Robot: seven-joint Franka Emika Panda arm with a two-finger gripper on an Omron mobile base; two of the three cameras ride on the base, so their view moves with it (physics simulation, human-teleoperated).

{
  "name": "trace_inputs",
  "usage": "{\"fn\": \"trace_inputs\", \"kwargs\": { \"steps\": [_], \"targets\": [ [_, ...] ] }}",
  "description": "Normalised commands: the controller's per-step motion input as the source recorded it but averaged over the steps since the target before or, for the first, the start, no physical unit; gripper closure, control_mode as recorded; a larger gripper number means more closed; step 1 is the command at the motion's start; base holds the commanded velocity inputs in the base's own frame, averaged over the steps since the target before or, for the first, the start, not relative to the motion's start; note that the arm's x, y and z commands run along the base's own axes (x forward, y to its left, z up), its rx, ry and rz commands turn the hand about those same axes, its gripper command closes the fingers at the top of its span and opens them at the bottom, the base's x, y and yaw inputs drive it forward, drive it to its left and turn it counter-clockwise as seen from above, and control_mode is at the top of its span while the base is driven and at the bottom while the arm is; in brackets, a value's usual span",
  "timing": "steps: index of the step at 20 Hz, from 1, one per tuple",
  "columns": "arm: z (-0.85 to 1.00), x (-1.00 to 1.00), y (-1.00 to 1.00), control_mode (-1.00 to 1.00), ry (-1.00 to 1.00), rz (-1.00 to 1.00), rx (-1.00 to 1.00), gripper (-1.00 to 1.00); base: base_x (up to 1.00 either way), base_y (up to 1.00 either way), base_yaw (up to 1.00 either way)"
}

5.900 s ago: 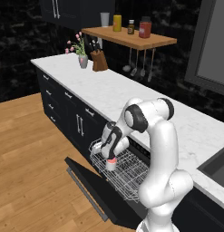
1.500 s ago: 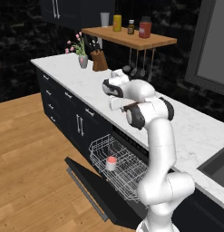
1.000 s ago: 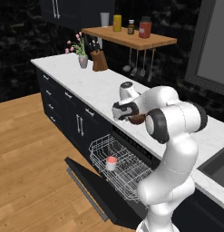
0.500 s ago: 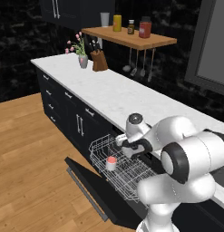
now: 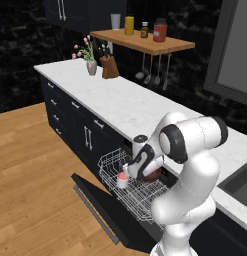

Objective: Pick up the cup and bowl from the counter, place them in the dishwasher, and close the dishwasher door.

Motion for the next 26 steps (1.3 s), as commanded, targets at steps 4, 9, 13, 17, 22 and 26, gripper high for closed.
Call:
{"fn": "trace_inputs", "kwargs": {
  "steps": [4,9,13,17,22,26],
  "targets": [
    [-1.00,0.00,0.19,-1.00,0.02,0.00,-0.02,1.00,0.00,0.00,0.00],
    [-0.96,0.00,0.24,-1.00,-0.04,0.00,-0.07,1.00,0.00,0.00,0.00],
    [-0.76,0.16,0.09,-1.00,0.00,0.00,-0.04,1.00,0.00,0.00,0.00],
    [-0.69,0.25,0.02,-1.00,0.00,0.00,-0.03,1.00,0.00,0.00,0.00],
    [-0.42,0.37,0.00,-1.00,0.00,0.00,-0.01,1.00,0.00,0.00,0.00],
    [-0.29,0.38,0.00,-1.00,0.00,0.00,0.00,1.00,0.00,0.00,0.00]
  ]
}}
